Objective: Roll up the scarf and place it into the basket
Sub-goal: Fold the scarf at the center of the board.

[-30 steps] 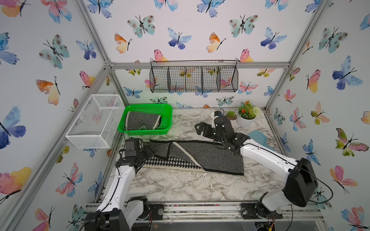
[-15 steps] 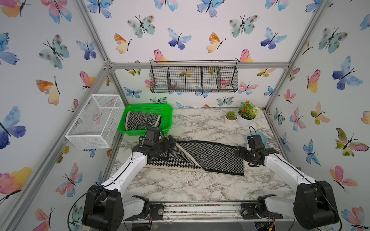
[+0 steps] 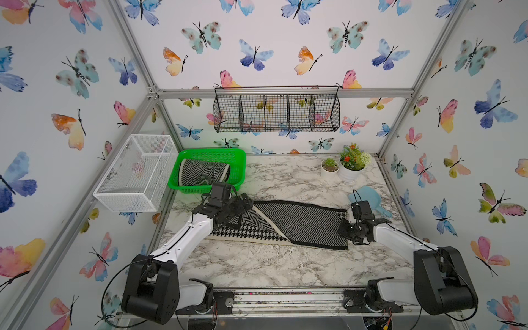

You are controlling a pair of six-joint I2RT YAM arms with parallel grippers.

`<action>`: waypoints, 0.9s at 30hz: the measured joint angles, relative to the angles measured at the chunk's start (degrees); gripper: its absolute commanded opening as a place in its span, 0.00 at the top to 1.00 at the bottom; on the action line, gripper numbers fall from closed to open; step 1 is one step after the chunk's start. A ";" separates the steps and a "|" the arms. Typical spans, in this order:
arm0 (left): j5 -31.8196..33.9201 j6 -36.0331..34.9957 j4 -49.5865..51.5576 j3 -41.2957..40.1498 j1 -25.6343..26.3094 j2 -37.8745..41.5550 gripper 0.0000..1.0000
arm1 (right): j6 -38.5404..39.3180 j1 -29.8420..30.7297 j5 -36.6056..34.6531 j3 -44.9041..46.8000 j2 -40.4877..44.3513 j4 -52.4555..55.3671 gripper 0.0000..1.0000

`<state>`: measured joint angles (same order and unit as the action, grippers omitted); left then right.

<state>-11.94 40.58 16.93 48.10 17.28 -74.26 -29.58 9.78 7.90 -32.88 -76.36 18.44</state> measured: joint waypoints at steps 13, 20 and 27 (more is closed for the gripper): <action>-0.04 1.14 -1.05 0.00 4.22 -3.80 0.02 | 6.21 -20.17 7.54 -13.11 6.71 6.71 0.98; 0.07 1.22 -1.79 -0.17 4.33 -3.87 0.02 | 9.11 -29.29 10.82 -18.40 7.61 9.99 0.98; 0.07 1.25 -2.95 -3.15 5.03 -5.51 0.02 | 9.25 -30.77 15.63 -16.94 7.69 10.54 0.98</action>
<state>-11.88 41.82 13.98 44.95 22.31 -79.77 -20.34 -20.99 23.53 -49.82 -68.66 28.97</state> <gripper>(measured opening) 0.984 0.058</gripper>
